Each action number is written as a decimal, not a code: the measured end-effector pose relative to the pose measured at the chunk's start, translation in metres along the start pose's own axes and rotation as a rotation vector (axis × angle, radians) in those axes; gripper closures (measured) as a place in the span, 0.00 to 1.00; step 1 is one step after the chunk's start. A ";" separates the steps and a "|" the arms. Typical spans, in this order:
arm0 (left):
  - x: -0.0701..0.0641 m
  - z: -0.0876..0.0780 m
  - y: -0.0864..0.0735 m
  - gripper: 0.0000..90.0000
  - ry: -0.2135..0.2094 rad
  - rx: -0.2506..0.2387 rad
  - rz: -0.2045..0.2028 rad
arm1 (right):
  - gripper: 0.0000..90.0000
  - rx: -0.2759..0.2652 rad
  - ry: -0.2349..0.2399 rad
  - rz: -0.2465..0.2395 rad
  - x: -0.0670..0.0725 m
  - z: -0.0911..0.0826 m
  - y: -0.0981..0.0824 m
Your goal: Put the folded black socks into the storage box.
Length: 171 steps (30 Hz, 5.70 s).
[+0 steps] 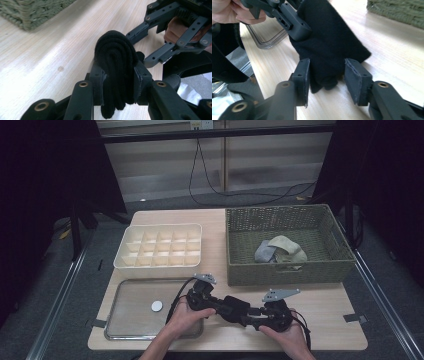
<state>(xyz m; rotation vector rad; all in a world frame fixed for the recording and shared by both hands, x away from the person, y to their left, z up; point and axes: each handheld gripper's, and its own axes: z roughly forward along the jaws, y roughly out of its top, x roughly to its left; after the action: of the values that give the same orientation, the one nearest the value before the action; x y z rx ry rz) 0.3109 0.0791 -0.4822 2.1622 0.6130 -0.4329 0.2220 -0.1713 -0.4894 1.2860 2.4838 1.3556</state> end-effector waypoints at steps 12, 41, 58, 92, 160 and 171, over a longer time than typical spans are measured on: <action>-0.001 -0.010 -0.002 0.74 0.019 0.001 -0.001 | 0.52 -0.050 -0.021 0.020 -0.005 -0.011 0.002; -0.006 -0.057 0.012 0.74 0.123 0.009 0.047 | 0.41 -0.081 -0.043 0.044 -0.011 -0.018 0.001; -0.003 -0.092 0.022 0.74 0.166 0.006 0.057 | 0.27 -0.093 -0.048 0.033 -0.009 -0.020 0.003; 0.020 -0.156 0.063 0.74 0.282 -0.022 0.024 | 0.22 -0.092 -0.044 0.039 -0.011 -0.021 0.003; 0.089 -0.125 0.112 0.74 0.449 0.292 -0.064 | 0.22 -0.081 -0.035 0.036 -0.010 -0.021 0.002; 0.094 -0.117 0.106 0.75 0.404 0.299 -0.076 | 0.23 -0.082 -0.039 0.036 -0.010 -0.021 0.002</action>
<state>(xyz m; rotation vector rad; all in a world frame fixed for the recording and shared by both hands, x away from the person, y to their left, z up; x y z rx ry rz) 0.4590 0.1407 -0.3925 2.5445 0.9009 -0.1290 0.2222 -0.1915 -0.4783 1.3328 2.3643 1.4098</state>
